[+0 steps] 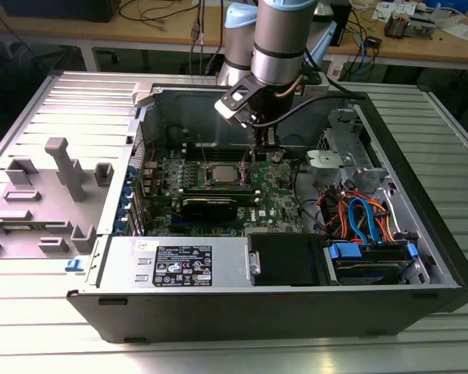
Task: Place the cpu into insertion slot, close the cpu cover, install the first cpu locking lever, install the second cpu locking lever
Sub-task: 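Close the cpu cover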
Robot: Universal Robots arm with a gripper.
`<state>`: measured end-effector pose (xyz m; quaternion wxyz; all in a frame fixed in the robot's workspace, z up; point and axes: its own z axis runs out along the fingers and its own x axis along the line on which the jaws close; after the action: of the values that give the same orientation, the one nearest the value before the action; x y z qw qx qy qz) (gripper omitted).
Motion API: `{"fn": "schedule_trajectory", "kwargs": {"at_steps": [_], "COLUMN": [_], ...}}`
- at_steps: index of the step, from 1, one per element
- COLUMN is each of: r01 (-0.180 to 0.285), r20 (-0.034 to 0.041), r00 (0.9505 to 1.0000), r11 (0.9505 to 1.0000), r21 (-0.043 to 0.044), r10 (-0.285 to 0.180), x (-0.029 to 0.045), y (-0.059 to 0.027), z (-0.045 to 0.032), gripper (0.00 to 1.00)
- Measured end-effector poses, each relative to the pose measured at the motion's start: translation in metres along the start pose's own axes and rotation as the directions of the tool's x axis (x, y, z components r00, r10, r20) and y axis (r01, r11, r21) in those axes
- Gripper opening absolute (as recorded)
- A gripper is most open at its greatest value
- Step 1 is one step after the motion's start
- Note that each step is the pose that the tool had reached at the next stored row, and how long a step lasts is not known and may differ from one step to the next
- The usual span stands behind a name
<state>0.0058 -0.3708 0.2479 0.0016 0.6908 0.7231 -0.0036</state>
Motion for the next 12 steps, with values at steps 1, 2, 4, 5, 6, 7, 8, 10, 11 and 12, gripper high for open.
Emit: {"fn": "schedule_trajectory", "kwargs": {"at_steps": [1, 2, 4, 5, 6, 7, 8, 10, 11, 12], "r01": [0.0, 0.0, 0.0, 0.0, 0.0, 0.0, 0.0, 0.0, 0.0, 0.0], "r20": [-0.0001, -0.0001, -0.0001, 0.0, 0.0, -0.0001, -0.0001, -0.0001, -0.0001, -0.0001], "r00": [1.0, 1.0, 1.0, 1.0, 1.0, 1.0, 1.0, 1.0, 1.0, 1.0], "r11": [1.0, 1.0, 1.0, 1.0, 1.0, 1.0, 1.0, 1.0, 1.0, 1.0], "r21": [0.0, 0.0, 0.0, 0.0, 0.0, 0.0, 0.0, 0.0, 0.0, 0.0], "r10": [0.0, 0.0, 0.0, 0.0, 0.0, 0.0, 0.0, 0.0, 0.0, 0.0], "x": [0.0, 0.0, 0.0001, 0.0001, 0.0001, 0.0001, 0.0002, 0.0002, 0.0003, 0.0003], "y": [-0.0004, -0.0008, -0.0017, -0.0021, -0.0026, -0.003, -0.0035, -0.0047, -0.0054, -0.0059], "z": [0.0, 0.0, 0.0, 0.0, 0.0, 0.0, 0.0, 0.0, 0.0, 0.0], "gripper": [0.11, 0.11, 0.11, 0.11, 0.11, 0.11, 0.11, 0.11, 0.11, 0.11]}}
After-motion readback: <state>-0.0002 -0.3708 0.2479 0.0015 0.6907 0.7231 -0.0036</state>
